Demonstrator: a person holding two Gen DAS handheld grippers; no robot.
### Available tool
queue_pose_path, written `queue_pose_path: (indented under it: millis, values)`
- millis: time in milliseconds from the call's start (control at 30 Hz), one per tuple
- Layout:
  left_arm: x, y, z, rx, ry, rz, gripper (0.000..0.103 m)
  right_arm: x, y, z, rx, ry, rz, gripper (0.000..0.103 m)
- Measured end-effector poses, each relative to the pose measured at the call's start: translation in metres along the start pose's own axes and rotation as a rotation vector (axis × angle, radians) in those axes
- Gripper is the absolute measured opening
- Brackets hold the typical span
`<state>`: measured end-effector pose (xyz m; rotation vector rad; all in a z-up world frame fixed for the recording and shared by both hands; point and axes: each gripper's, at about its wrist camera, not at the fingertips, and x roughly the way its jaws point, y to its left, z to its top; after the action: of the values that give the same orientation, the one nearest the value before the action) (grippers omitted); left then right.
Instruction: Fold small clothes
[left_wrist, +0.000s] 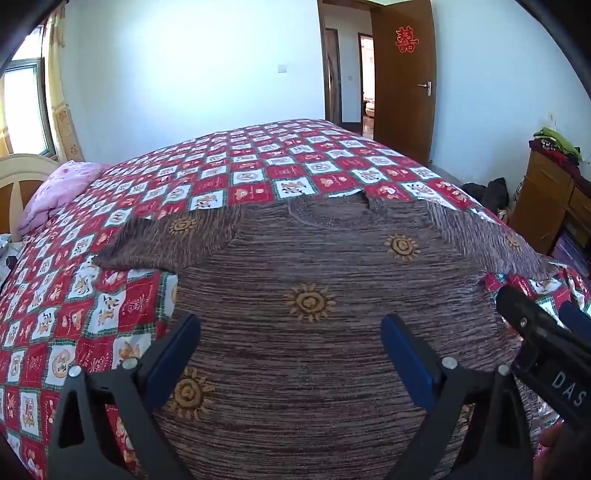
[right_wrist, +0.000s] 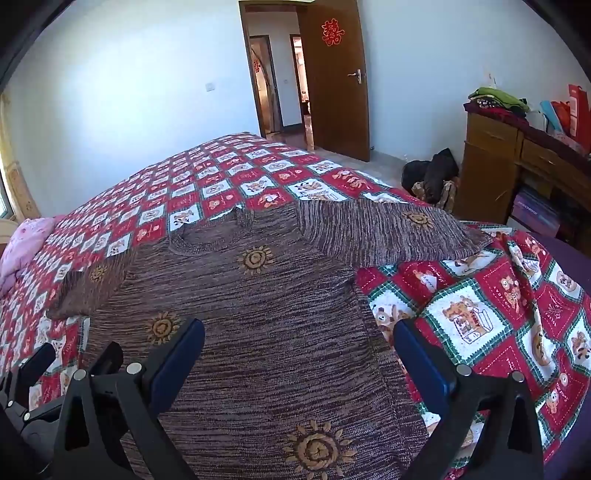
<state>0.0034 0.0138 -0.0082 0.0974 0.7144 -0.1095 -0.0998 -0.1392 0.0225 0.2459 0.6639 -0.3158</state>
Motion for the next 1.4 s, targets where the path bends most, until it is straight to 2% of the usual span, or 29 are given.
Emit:
queue_pose_path:
  millis: [1033, 1400]
  values:
    - [0.0043, 0.0015, -0.0031, -0.019, 0.019, -0.006, 0.1, 0.0039, 0.0056, -0.0028, -0.013, 0.022, 0.012, 0.102]
    - [0.0057, -0.0019, -0.004, 0.025, 0.012, 0.04, 0.1, 0.0071, 0.0052, -0.0031, -0.013, 0.034, 0.022, 0.102]
